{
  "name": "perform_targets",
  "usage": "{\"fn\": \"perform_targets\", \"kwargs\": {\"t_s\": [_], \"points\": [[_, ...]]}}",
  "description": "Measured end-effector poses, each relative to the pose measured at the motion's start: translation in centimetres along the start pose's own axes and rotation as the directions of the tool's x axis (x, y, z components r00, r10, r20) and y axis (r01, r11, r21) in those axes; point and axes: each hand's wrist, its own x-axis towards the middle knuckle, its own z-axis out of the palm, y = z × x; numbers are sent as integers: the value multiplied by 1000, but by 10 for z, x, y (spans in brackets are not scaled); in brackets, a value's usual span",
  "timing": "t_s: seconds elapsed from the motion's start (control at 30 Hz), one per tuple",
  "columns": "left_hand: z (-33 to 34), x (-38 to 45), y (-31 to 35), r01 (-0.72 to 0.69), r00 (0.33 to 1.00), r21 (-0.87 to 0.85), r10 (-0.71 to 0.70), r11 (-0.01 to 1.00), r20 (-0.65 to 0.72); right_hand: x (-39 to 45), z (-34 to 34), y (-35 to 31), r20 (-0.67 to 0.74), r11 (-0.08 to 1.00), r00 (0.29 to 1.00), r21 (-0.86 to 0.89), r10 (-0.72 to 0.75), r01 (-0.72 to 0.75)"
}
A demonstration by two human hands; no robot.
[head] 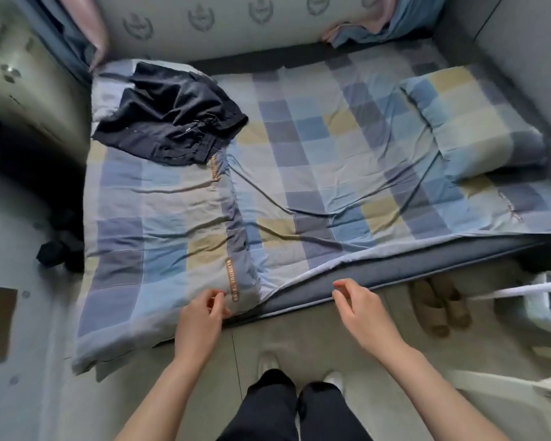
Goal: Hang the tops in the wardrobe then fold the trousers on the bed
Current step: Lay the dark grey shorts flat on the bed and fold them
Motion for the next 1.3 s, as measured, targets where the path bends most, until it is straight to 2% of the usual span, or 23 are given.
{"fn": "perform_targets", "kwargs": {"t_s": [0.13,0.27,0.4,0.5,0.73,0.87,1.03,1.1,1.2,1.23,1.3], "points": [[-13,63,11,41,997,-55,-45,998,-60,70,5,-33,73,999,996,-6,-43,44],[-14,120,26,91,994,-71,-95,993,-61,141,10,-51,117,998,993,68,-18,10],[6,188,24,237,971,-69,-234,969,51,233,30,-54,175,993,983,95,52,-69],[25,243,18,272,956,-5,-269,962,120,297,44,-59,198,992,979,101,54,-75],[40,394,14,202,972,168,-219,965,90,456,81,-88,204,997,979,73,8,-23],[59,507,-16,118,988,247,-137,962,64,566,131,-103,191,998,981,69,-21,8],[84,624,-41,12,999,415,-31,910,39,685,193,-116,165,994,985,107,-43,25],[96,663,-49,-33,999,491,47,871,-16,723,222,-121,171,985,983,167,-69,40],[113,717,-69,-86,988,600,147,796,-55,767,262,-132,219,938,975,345,-45,-34],[115,731,-73,-82,988,611,145,787,-53,776,270,-135,242,912,970,403,-23,-78],[122,758,-85,-20,997,522,56,853,-54,793,289,-134,276,871,961,469,16,-149]]}}
